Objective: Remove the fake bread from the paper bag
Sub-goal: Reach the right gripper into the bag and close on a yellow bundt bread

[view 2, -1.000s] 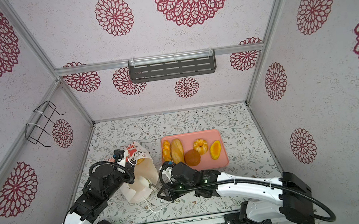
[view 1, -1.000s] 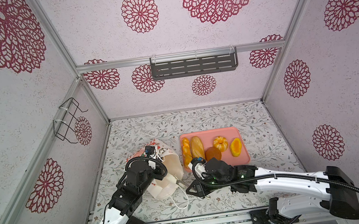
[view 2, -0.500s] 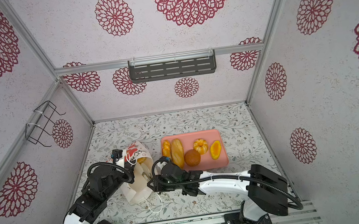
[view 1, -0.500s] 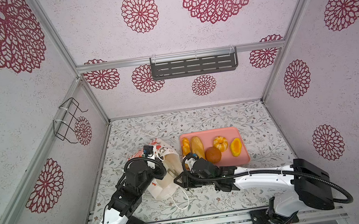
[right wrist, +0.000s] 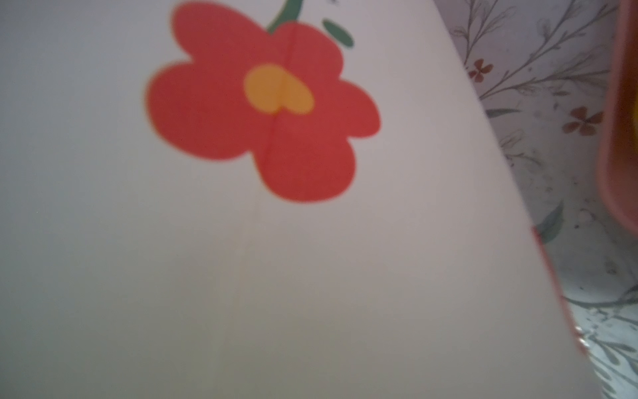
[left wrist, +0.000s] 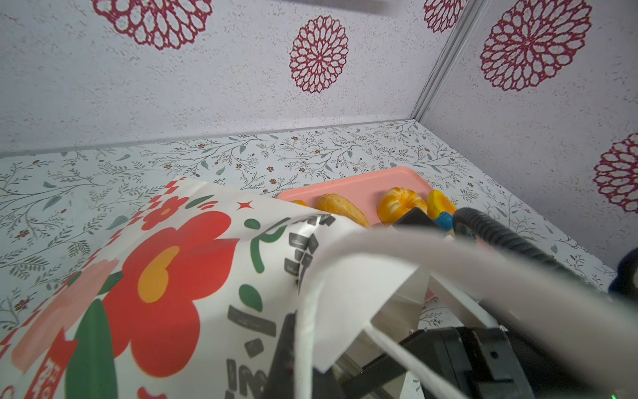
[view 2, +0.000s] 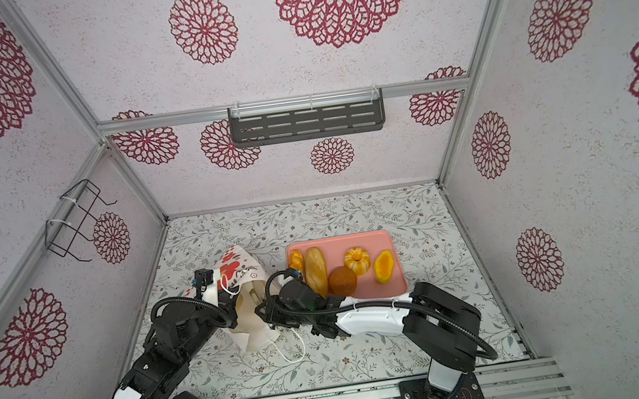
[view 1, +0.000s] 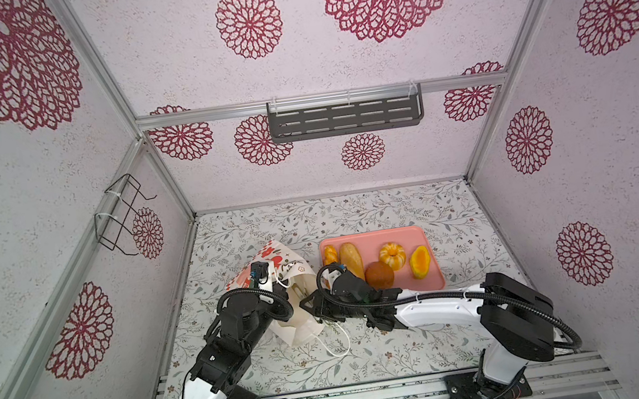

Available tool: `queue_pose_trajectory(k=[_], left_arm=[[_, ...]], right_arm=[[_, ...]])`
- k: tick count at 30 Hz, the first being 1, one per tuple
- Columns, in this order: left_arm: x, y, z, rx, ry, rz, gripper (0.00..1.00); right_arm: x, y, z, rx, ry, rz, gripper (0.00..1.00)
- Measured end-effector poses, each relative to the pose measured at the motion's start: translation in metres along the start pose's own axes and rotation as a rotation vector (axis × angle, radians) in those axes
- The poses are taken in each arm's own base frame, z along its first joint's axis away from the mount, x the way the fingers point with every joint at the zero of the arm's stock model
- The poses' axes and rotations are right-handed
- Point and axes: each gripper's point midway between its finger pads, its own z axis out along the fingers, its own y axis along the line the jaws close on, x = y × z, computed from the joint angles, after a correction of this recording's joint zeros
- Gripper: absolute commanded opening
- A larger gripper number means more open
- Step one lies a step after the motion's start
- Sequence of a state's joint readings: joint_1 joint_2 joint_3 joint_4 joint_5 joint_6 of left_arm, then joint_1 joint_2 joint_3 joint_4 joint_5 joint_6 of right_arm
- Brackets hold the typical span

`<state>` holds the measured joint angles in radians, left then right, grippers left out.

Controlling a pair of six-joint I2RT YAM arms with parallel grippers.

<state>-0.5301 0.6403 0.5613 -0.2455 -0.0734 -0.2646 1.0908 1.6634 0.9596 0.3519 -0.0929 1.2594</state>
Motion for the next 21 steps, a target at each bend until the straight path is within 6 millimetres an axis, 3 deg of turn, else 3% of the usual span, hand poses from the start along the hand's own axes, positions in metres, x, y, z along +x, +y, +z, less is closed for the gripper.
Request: queue_pose_trajectory(k=[8, 21], left_arm=[[0.002, 0.001, 0.003, -0.005, 0.009, -0.023, 0.00], [0.002, 0.008, 0.005, -0.050, 0.005, -0.061, 0.00]], right_arm=[[-0.001, 0.024, 0.000, -0.077, 0.018, -0.008, 0.43], [0.012, 0.014, -0.003, -0.053, 0.041, 0.013, 0.44]])
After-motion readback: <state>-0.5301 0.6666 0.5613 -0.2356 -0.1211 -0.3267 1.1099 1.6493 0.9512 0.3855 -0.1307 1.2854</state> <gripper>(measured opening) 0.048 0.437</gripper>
